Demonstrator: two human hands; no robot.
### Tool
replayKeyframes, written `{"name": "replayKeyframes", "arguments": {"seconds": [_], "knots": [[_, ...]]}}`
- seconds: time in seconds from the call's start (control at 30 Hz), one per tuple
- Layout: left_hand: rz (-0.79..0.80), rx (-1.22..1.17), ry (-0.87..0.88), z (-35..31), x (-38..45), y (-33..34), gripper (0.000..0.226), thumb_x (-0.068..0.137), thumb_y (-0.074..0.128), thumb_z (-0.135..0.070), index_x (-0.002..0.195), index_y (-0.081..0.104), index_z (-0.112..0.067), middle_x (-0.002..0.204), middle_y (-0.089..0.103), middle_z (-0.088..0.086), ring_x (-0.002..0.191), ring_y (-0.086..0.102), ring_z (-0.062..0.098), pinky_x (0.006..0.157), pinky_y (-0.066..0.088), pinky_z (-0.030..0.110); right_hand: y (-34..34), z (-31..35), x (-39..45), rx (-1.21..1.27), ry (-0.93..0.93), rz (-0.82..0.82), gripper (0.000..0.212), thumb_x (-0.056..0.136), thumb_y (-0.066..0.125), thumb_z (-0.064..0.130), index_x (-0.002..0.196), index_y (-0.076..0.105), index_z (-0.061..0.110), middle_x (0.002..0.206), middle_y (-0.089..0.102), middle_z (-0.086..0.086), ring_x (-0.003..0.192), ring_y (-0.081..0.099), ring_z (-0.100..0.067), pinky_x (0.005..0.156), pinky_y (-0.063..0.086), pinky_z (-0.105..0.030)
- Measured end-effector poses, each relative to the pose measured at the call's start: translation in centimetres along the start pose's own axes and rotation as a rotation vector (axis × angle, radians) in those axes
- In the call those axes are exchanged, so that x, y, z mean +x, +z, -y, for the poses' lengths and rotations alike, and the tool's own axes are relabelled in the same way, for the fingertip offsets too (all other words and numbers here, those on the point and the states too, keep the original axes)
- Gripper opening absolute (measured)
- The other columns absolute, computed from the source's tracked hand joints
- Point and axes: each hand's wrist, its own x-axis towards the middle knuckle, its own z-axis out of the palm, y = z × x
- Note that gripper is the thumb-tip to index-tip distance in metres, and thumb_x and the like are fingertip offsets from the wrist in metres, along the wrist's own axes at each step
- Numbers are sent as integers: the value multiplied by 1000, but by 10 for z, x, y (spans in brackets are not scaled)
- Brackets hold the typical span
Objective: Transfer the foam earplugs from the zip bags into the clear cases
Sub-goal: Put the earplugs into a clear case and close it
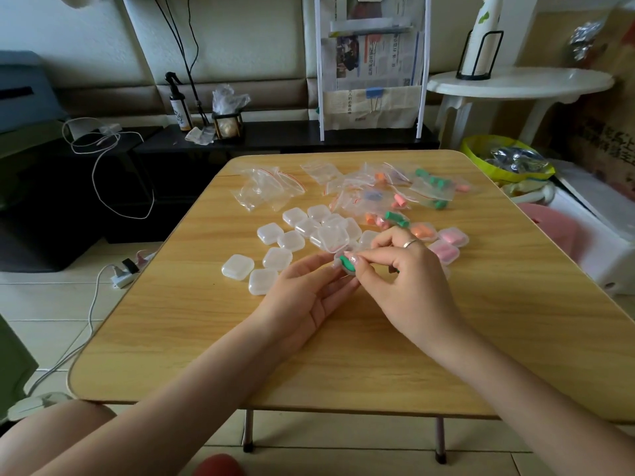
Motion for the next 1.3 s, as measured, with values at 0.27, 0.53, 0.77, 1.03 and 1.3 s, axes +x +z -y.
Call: {"name": "replayKeyframes", "arguments": {"seconds": [0.27,0.53,0.77,1.03,1.3], "knots": [[-117,181,122,-3,-2,1,11,92,54,-1,93,64,4,117,64,18,87,72,22,70,57,20,-4,4,5,553,435,177,39,90,35,-4,101,65,18,84,51,13,74,46,0,69,37,-14],[-170,181,146,-4,-4,3,22,91,58,-2,111,49,3,97,72,19,86,72,26,68,59,24,-6,-5,8,548,443,18,38,75,76,2,94,47,19,94,61,-7,83,66,-12,83,55,-27],[-145,233,139,-3,-5,4,14,90,59,-3,100,49,-2,96,72,20,83,72,27,68,59,24,-9,-6,9,382,305,12,28,69,76,34,83,64,13,78,69,-1,72,62,-8,69,49,-19],[-132,240,112,-4,-5,3,11,91,58,-3,101,54,0,97,72,19,85,72,27,67,58,22,-11,-7,13,654,399,54,17,85,66,3,92,73,16,88,74,6,79,69,-9,77,55,-19],[-103,250,100,-4,-7,3,11,91,57,-3,101,53,-2,94,72,20,86,72,26,67,58,22,-10,-2,7,302,137,13,28,77,75,-4,94,68,17,88,67,5,84,67,-5,78,56,-21]]}}
